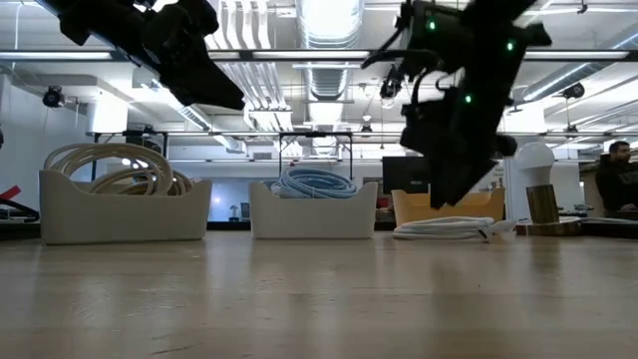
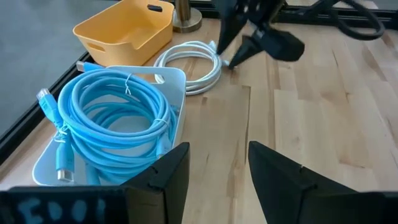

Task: Sort HDMI cables
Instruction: Put the top white HDMI cable into the yellow bin, then put the white HDMI cable into the yellow bin

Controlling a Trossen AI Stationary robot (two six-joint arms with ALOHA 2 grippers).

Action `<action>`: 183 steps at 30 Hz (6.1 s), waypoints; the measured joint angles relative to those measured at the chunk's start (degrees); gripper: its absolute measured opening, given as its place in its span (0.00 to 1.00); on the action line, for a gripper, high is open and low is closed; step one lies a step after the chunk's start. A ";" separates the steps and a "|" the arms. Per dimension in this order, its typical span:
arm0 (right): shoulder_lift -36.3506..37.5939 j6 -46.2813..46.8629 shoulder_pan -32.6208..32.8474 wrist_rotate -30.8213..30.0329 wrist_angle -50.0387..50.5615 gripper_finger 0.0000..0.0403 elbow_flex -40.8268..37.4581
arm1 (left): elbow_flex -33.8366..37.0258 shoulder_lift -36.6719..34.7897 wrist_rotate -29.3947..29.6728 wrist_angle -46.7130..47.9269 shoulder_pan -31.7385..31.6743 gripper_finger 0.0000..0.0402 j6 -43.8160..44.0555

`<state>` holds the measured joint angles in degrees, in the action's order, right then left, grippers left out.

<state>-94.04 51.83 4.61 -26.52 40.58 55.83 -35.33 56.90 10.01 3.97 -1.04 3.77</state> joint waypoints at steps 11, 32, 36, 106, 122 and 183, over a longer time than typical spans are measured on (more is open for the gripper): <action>0.07 -6.40 -6.09 5.41 -17.99 0.45 -9.73 | 0.00 0.00 0.12 -0.99 0.00 0.42 -1.02; 0.28 -15.48 -11.94 5.95 -16.78 0.45 -7.40 | 0.00 0.00 0.14 -2.36 0.00 0.42 -3.76; 0.28 -14.19 -13.06 7.43 -16.85 0.45 -9.43 | 0.00 0.00 0.14 -2.29 0.00 0.42 -3.76; -10.52 -29.30 -27.68 -33.59 -32.44 0.10 -1.77 | 0.00 0.00 0.08 -2.93 0.00 0.42 -1.60; -14.25 -29.35 -27.92 -33.26 -32.55 0.23 -1.79 | 0.00 0.00 0.06 -2.95 0.00 0.42 -0.83; -9.53 -29.33 -3.44 -7.89 -5.16 0.44 23.90 | -0.04 8.98 -21.01 2.65 9.96 0.42 2.08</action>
<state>-103.57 22.50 1.18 -34.41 35.42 79.73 -35.38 65.88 -11.00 6.62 8.93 5.85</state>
